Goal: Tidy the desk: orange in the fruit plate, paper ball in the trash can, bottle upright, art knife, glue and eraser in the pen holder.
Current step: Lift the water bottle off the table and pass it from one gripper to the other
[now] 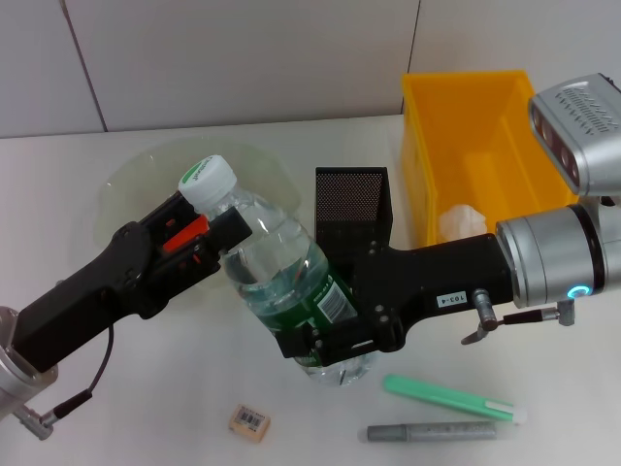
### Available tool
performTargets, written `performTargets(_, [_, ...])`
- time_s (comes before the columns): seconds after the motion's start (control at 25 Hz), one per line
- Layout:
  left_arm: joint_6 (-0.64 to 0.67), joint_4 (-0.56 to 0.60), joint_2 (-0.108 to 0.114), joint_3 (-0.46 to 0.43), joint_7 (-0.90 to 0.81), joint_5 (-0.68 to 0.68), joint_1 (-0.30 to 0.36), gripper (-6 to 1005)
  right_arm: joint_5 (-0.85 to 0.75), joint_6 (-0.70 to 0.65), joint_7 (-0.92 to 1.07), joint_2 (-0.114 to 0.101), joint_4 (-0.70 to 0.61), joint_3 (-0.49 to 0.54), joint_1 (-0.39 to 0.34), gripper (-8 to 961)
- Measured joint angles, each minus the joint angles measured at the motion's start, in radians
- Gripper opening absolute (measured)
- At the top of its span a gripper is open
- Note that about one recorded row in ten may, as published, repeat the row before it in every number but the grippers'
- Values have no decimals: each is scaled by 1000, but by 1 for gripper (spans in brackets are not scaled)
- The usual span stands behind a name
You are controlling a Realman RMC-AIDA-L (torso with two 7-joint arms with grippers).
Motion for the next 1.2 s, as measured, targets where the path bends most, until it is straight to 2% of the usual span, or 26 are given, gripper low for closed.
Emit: performTargets(1.2, [2, -11, 0, 0, -29, -6, -9, 692, 2, 0, -8, 0, -5, -13, -1, 770])
